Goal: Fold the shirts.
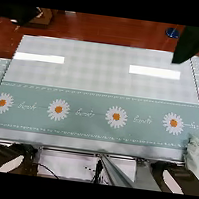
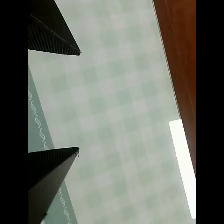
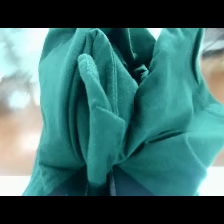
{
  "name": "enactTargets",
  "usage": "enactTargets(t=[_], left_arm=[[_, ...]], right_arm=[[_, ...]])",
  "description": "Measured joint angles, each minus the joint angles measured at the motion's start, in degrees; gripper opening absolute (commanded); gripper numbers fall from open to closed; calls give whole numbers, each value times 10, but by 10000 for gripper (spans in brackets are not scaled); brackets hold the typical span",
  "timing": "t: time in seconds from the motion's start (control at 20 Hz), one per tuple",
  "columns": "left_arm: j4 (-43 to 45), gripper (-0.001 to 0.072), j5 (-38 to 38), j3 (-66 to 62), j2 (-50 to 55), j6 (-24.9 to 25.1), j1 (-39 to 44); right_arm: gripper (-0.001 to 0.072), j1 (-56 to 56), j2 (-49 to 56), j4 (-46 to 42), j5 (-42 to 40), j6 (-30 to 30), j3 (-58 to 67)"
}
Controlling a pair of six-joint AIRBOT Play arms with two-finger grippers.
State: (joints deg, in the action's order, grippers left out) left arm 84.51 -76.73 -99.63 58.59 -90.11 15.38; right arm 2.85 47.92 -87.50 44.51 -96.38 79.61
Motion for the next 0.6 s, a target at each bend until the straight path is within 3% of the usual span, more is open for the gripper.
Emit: enactTargets(t=[0.15,0.3,0.6], left_arm=[[-14,720,-55,-6,-22,-8,0],[-20,719,-108,-4,-29,-10,0],[-24,719,-148,71,-32,-9,0]], right_arm=[[44,91,-10,42,125,11,-18],[44,194,13,60,191,19,-72],[45,370,131,73,120,21,-170]])
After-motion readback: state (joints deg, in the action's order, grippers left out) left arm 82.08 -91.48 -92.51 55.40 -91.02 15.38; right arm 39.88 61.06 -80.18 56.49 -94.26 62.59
